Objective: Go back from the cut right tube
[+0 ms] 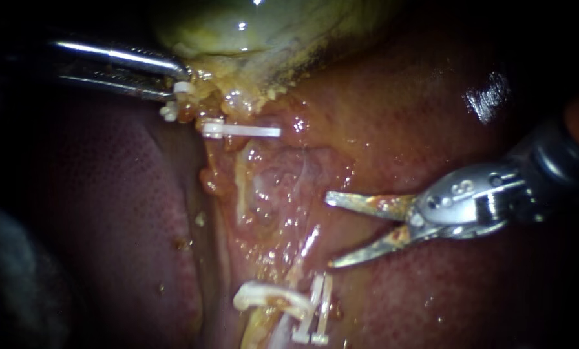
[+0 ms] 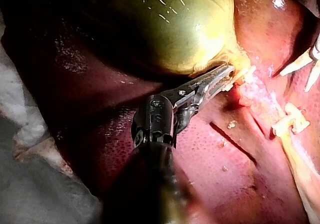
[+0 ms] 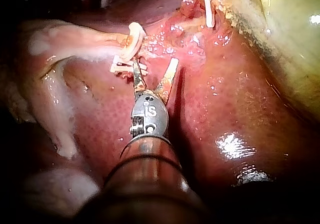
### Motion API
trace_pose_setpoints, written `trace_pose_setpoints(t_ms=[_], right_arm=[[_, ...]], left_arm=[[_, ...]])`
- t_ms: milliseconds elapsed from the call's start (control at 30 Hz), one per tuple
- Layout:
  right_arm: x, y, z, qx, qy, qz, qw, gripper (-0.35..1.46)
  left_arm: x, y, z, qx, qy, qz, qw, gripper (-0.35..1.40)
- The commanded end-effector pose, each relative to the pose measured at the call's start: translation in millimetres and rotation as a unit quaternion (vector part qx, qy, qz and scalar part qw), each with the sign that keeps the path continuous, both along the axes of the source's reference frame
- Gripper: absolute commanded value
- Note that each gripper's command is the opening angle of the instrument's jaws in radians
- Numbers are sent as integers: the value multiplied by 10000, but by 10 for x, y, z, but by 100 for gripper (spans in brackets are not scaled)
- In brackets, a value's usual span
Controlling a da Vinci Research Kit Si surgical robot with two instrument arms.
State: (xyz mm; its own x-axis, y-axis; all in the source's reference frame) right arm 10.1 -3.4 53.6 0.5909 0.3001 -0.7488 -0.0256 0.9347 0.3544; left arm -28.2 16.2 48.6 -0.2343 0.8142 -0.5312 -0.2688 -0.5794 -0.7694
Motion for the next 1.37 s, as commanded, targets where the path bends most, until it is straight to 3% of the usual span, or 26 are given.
trace_pose_setpoints(t_ms=[33, 233, 500, 700, 1000, 1367], right_arm=[[-6, 2, -1, -55, -64, 23, 10000, 145], [-28, 16, -7, -258, -195, 39, 9995, 145], [-33, 19, -7, -423, -391, 193, 9982, 145], [-33, 19, -7, -281, -279, 80, 9992, 145], [-32, 19, -7, -281, -280, 81, 9992, 145], [-27, 20, -6, -198, -201, 5, 9996, 145]], left_arm=[[0, 0, 0, 3, 12, 3, 10000, -35], [-1, -1, 2, -2, 15, 1, 10000, -35], [-7, -4, 9, -18, 67, 11, 10000, -35], [-19, -9, 26, -73, 139, 60, 9999, -35], [-40, -23, 78, 185, 218, 146, 9995, -35], [-37, -23, 80, 186, 236, 175, 9994, -35]])
